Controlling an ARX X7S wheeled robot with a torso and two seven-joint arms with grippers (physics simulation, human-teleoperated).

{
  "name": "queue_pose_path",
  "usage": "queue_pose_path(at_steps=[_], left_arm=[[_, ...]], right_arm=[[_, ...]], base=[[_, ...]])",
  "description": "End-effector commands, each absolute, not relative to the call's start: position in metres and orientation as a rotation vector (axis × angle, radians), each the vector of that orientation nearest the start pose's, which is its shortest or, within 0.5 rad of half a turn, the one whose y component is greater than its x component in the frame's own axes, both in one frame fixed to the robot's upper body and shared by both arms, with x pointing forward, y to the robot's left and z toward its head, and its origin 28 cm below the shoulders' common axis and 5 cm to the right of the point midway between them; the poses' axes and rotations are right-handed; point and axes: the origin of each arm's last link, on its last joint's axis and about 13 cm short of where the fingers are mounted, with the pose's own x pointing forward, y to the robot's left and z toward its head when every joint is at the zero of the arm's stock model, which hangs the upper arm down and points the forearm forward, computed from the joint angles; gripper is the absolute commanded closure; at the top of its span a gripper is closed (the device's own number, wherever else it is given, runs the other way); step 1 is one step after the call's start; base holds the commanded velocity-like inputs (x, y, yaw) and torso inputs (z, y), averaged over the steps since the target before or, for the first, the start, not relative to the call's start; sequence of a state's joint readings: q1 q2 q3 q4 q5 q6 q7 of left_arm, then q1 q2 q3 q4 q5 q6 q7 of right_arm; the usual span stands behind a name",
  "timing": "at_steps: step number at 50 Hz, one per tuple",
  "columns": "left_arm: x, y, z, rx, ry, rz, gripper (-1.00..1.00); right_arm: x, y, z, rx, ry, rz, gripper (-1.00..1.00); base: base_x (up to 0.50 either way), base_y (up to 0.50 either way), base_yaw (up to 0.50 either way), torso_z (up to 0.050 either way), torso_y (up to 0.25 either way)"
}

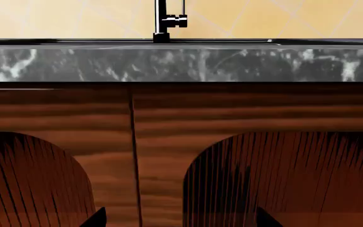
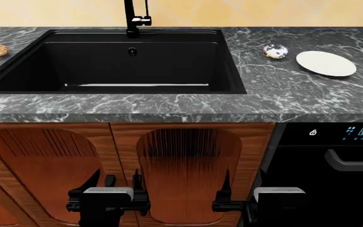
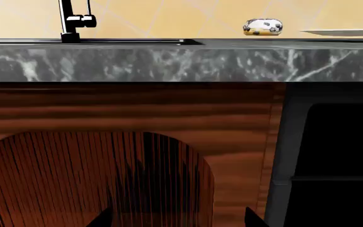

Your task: Place the pastries on the plates.

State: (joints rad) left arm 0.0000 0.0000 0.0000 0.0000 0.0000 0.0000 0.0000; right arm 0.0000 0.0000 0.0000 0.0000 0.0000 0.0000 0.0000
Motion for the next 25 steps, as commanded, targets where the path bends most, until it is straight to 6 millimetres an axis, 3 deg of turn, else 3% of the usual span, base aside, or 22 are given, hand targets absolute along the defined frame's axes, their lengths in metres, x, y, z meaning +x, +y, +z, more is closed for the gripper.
queue_pose_path(at_steps=[1,13,25], left_arm=[[0.2098,0.2069,0.0122,-0.03,0.002,-0.001,-1.0],[0.2089,0.2058,0.0134,-0.009,-0.009,-0.013,-1.0],[0.2096,0.2054,0.0144,-0.017,-0.004,-0.007,-1.0]], right_arm=[[0.2115,-0.0962,0.0139,-0.006,-0.013,0.002,-1.0],[0.2104,-0.0963,0.0159,-0.017,-0.038,0.001,-1.0],[0.2107,-0.0971,0.0151,-0.006,-0.028,-0.012,-1.0]], base=[[0.0,0.0,0.0,0.0,0.0],[0.0,-0.02,0.0,0.0,0.0],[0.14,-0.49,0.0,0.0,0.0]])
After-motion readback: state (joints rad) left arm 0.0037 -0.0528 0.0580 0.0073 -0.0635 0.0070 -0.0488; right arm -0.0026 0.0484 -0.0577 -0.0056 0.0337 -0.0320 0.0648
